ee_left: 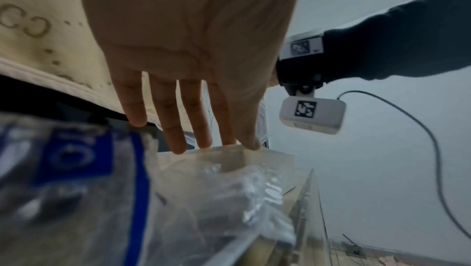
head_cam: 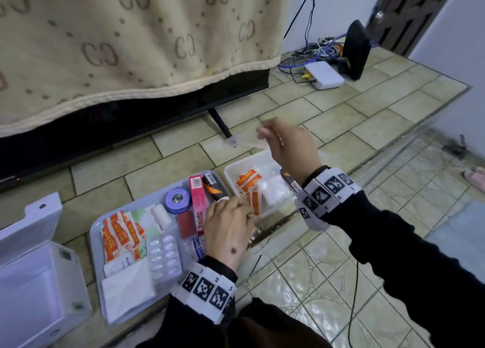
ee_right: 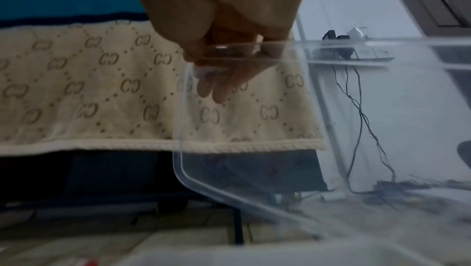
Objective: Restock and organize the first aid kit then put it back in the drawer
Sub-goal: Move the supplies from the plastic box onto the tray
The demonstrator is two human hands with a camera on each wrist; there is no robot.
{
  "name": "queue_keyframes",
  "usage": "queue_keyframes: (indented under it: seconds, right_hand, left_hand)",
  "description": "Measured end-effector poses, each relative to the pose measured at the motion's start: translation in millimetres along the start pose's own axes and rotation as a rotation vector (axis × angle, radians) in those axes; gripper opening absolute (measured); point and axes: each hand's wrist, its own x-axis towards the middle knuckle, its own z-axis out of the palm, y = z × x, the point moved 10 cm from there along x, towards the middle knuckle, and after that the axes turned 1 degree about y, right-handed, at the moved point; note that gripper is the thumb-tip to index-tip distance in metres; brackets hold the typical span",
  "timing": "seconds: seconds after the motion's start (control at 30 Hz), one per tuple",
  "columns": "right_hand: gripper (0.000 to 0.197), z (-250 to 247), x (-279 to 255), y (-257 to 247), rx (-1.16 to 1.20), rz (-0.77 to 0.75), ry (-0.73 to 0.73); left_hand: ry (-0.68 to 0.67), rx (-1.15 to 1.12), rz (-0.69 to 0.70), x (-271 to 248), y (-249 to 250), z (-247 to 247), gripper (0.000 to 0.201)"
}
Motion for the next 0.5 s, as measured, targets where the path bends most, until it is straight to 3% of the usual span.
queue_keyframes:
  seconds: [0.23, 0.37, 0.5]
  right_hand:
    - [0.016, -13.2, 54.9, 58.5, 0.123, 0.170, -0.109]
    - [0.017, -40.1, 47.2, 115.7, 0.114, 0.244, -0.004]
    - [0.016, -45.8, 15.8, 169.8, -0.021, 0.256, -0.018]
  left_hand:
    - [-0.136, 0.025, -0.087, 6.5, -6.4, 3.4, 0.036]
    - [-0.215, 0.023, -0.124, 11.9, -10.2, 4.0, 0.036]
    - [-0.228, 0.036, -0.124, 20.3, -9.5, -0.4, 0.026]
